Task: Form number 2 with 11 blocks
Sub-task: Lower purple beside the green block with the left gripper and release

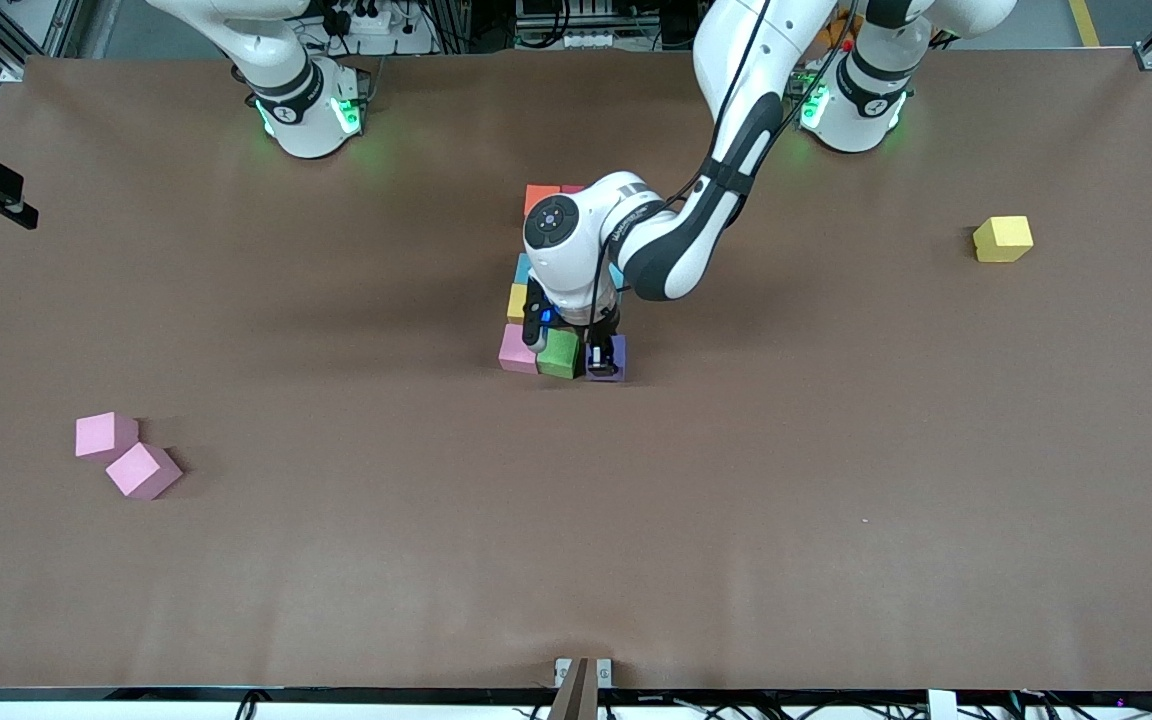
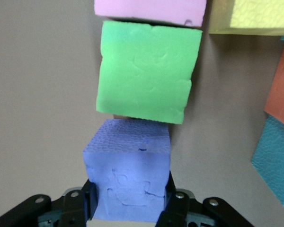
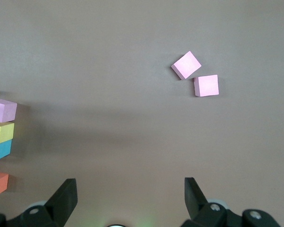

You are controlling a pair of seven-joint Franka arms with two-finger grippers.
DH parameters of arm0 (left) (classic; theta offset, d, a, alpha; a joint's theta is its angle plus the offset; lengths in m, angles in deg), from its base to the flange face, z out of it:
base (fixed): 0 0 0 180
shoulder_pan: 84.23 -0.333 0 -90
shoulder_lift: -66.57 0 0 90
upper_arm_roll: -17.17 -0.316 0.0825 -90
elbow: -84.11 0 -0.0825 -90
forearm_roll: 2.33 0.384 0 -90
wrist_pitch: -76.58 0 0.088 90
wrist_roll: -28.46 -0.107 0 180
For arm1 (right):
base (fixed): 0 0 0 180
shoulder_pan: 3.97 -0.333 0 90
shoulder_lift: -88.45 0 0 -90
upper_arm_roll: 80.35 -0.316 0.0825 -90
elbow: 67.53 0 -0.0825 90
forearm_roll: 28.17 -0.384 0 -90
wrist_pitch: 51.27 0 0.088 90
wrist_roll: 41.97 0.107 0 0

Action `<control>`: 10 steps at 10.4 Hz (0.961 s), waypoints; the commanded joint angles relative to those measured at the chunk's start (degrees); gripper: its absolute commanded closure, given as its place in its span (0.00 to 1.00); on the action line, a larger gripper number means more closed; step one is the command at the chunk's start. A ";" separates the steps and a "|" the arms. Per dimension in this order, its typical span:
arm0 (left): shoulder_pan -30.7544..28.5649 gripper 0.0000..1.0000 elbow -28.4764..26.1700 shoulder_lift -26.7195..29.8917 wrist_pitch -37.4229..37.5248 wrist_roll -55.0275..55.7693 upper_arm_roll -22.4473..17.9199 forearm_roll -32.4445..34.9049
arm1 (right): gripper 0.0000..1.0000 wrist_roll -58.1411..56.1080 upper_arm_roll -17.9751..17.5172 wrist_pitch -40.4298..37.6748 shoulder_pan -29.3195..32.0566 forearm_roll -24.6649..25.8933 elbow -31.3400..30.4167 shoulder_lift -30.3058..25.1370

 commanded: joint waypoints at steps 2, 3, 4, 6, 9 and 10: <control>0.33 0.85 0.82 -1.05 -1.22 -0.22 -0.07 1.91 | 0.00 0.75 -0.73 -0.84 0.94 0.57 1.55 0.65; 0.42 0.85 0.91 -1.22 -1.66 -0.22 -0.07 1.91 | 0.00 0.67 -0.73 -0.84 0.94 0.57 1.55 0.65; 0.42 0.85 0.91 -1.31 -1.83 -0.13 0.02 1.91 | 0.00 0.58 -0.73 -0.84 0.94 0.57 1.55 0.74; 0.42 0.85 0.91 -1.22 -1.84 -0.30 0.29 1.91 | 0.00 0.58 -0.73 -0.84 0.94 0.57 1.55 0.74; 0.42 0.85 0.82 -1.22 -1.84 -0.48 0.37 1.91 | 0.00 0.58 -0.73 -0.84 0.94 0.57 1.55 0.74; 0.42 0.85 0.82 -1.22 -1.84 -0.57 0.37 2.00 | 0.00 0.58 -0.73 -0.84 1.03 0.48 1.55 0.65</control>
